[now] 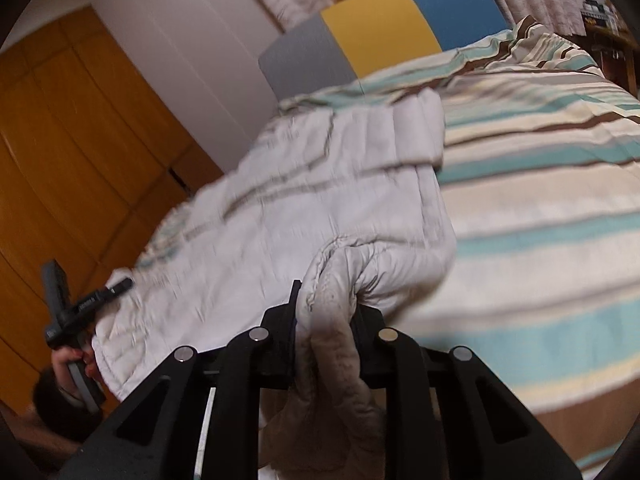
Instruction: Fold large clothes
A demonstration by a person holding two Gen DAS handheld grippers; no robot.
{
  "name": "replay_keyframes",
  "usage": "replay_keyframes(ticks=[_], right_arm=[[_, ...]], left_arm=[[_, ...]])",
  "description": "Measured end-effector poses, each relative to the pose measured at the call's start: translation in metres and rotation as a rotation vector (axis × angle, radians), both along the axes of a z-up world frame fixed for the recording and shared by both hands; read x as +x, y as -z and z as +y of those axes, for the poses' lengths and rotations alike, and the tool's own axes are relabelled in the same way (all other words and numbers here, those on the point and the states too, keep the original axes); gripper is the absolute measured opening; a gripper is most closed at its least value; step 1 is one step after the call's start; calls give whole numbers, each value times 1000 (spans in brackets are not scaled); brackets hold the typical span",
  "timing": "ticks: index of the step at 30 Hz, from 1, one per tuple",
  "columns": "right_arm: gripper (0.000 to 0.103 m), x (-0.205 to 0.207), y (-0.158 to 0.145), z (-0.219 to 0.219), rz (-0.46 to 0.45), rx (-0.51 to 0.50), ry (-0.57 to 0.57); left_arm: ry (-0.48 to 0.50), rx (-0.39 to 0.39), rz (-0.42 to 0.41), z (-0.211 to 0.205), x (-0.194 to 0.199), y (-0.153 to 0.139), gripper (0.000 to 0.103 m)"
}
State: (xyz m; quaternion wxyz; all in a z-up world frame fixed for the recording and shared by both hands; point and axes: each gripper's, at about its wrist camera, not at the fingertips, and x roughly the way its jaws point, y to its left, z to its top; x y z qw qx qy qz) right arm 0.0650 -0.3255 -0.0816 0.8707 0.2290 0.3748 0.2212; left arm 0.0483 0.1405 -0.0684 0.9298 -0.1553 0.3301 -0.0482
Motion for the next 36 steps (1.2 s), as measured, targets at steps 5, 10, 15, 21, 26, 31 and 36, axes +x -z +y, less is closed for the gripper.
replay_keyframes(ticks=[5,10,15,21,26,31,36], right_arm=[[18,48,-14,-7,-3,74,42],[18,98,-7,-10,72,132,91],[18,150,12,-13,142,175,132],[24,187,38,-22,198,245,195],[36,194,44,-23,160,241,211],[64,195,37,-27,77,295,222],[90,171,17,-37,-56,332,233]], left_arm=[[-6,-94,35,17,56,-11,21],[-19,-152,68,25,108,-10,21],[-32,-159,104,23,159,-6,21],[-74,-195,90,34,196,2,43],[-97,-199,52,43,200,8,66],[-208,-212,-70,63,181,2,91],[-152,-79,-67,64,166,12,91]])
